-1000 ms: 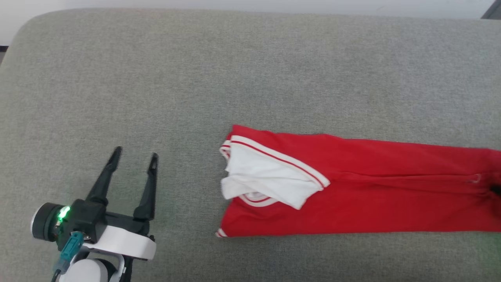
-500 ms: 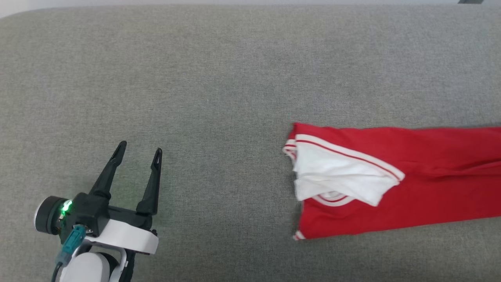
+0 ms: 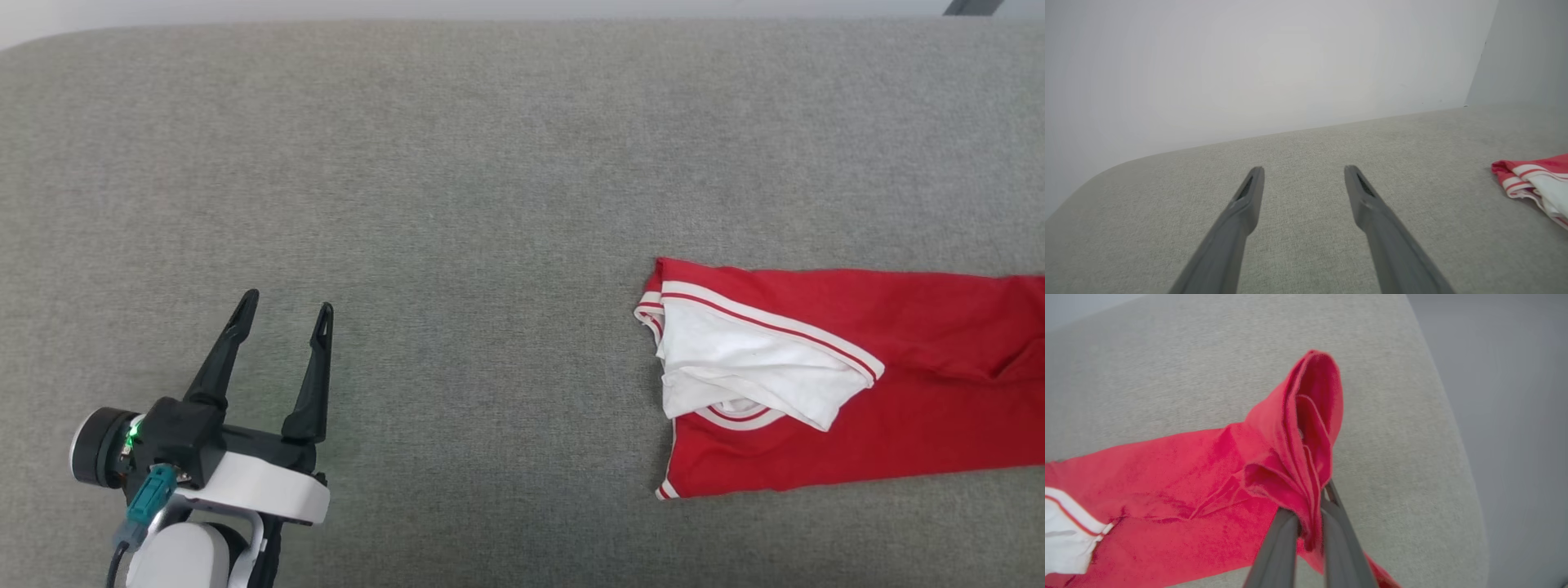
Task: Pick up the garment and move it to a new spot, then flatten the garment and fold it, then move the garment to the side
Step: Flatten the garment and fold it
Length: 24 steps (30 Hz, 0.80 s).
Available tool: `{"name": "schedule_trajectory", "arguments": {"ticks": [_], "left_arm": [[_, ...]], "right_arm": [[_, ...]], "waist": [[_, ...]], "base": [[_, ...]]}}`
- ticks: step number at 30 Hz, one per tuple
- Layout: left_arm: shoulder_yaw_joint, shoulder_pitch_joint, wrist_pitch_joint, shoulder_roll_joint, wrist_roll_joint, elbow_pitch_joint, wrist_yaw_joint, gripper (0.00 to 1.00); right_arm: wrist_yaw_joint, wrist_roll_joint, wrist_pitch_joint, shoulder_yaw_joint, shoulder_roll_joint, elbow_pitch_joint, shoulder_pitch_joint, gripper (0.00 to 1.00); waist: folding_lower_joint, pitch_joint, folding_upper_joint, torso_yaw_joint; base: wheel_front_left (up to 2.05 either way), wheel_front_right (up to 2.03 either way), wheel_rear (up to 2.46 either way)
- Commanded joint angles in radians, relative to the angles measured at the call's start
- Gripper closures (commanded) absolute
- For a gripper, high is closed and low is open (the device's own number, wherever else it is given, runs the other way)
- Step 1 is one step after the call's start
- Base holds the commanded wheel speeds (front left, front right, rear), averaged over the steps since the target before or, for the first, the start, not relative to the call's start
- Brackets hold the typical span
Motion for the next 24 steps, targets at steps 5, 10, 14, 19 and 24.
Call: {"name": "schedule_trajectory", "arguments": {"ticks": [5,10,14,19,24], "left_arm": [[0.006,0.021,-0.005,0.003,-0.022,0.003,-0.001,0.00],[0.015,0.040,-0.005,-0.007,-0.022,0.010,-0.001,0.00],[0.023,0.053,-0.005,-0.029,-0.017,0.017,-0.001,0.00],[0.013,0.058,-0.005,-0.042,-0.030,0.031,-0.001,0.00],[-0.002,0.038,-0.005,-0.051,-0.037,0.040,-0.001,0.00]], "right_arm": [[0.000,-0.015,0.038,0.076,0.022,-0.156,0.033,1.00],[0.000,-0.029,0.090,0.179,0.041,-0.302,0.037,1.00],[0.000,-0.043,0.121,0.268,0.057,-0.377,0.014,1.00],[0.000,-0.051,0.155,0.367,0.081,-0.432,-0.017,1.00],[0.000,-0.068,0.179,0.461,0.115,-0.460,-0.055,1.00]], "waist": [[0.0001,-0.024,-0.0001,0.029],[0.0001,-0.046,-0.0001,0.072],[0.0001,-0.058,-0.0001,0.108],[0.0001,-0.059,-0.0001,0.150],[0.0001,-0.048,-0.0001,0.181]], "base": [[0.00,0.00,0.00],[0.00,0.00,0.00],[0.00,0.00,0.00],[0.00,0.00,0.00],[0.00,0.00,0.00]]}}
